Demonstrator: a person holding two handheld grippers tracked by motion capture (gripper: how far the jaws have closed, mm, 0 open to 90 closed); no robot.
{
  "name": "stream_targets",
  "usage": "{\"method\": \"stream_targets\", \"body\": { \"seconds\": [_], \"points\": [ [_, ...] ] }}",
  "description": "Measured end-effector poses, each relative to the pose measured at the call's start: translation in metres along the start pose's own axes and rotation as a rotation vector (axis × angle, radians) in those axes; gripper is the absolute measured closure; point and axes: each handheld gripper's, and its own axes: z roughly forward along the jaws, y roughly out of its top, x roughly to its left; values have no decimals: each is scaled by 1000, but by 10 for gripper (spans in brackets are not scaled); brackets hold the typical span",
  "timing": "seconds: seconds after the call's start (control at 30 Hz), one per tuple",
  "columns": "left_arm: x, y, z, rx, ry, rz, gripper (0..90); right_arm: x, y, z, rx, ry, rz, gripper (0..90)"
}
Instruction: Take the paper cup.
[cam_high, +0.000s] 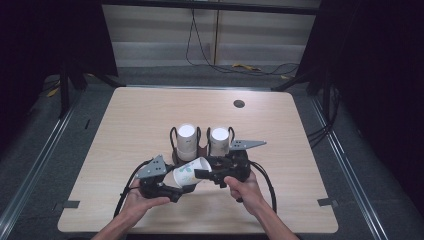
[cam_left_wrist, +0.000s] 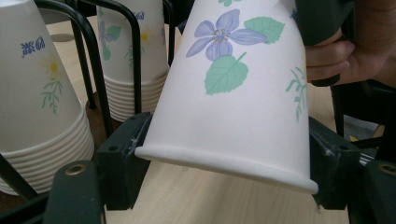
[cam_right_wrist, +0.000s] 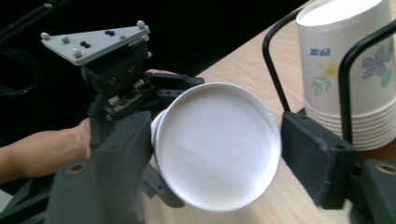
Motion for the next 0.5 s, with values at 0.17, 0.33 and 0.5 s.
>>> {"method": "stream_targets", "body": {
  "seconds": [0.17,0.33,0.5],
  "points": [
    [0,0,0,4,-13,-13,261,0,0,0,0,-14,3,214],
    [3,-1,-2,31,-16,-27,260,0,1,-3,-4,-50,-5,150],
    [2,-1,-4,55,-12,-44,257,1,2,-5,1,-68,-13,146]
  ]
}}
